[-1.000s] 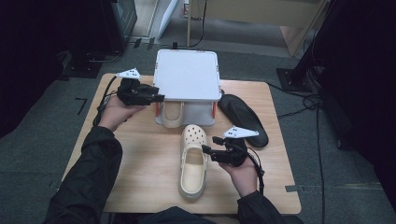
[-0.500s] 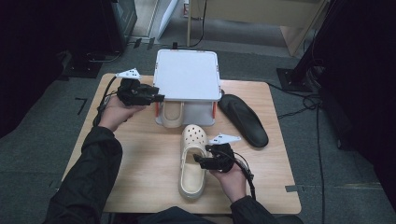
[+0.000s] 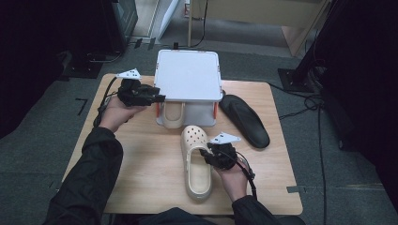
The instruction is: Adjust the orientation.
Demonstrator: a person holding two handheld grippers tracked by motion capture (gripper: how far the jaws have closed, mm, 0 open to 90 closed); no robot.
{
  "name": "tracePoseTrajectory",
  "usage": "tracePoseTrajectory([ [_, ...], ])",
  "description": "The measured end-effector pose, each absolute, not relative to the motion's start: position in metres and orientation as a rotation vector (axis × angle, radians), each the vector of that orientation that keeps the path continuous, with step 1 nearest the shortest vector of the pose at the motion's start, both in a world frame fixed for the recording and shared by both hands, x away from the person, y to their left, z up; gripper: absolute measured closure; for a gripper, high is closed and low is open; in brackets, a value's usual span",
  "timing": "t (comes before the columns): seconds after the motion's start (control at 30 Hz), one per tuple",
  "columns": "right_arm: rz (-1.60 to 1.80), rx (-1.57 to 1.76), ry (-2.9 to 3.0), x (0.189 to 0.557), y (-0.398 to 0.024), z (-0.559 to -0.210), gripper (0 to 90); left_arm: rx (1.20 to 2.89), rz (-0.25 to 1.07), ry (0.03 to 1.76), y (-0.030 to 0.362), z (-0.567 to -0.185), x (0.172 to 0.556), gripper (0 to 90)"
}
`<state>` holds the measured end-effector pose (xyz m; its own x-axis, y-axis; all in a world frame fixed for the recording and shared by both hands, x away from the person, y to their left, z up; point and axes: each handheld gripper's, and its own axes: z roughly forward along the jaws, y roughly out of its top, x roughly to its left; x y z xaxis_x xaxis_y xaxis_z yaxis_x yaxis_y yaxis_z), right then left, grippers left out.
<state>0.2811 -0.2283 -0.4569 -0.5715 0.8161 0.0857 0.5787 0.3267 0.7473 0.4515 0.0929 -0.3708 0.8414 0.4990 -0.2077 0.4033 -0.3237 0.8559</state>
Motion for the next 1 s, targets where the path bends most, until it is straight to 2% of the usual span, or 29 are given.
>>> tracePoseTrajectory([
  [0.23,1.068,1.232,2.244,0.281,-0.234,-0.449,74.0,1.949,0.108,0.669,0.093,-0.371,0.452,49.0],
  [0.77,1.107,1.275,2.166,0.305,-0.249,-0.421,75.3,1.952,0.108,0.675,0.093,-0.371,0.451,48.9],
  [1.0,1.072,1.302,2.12,0.33,-0.252,-0.417,75.3,1.951,0.107,0.674,0.093,-0.371,0.451,48.9],
])
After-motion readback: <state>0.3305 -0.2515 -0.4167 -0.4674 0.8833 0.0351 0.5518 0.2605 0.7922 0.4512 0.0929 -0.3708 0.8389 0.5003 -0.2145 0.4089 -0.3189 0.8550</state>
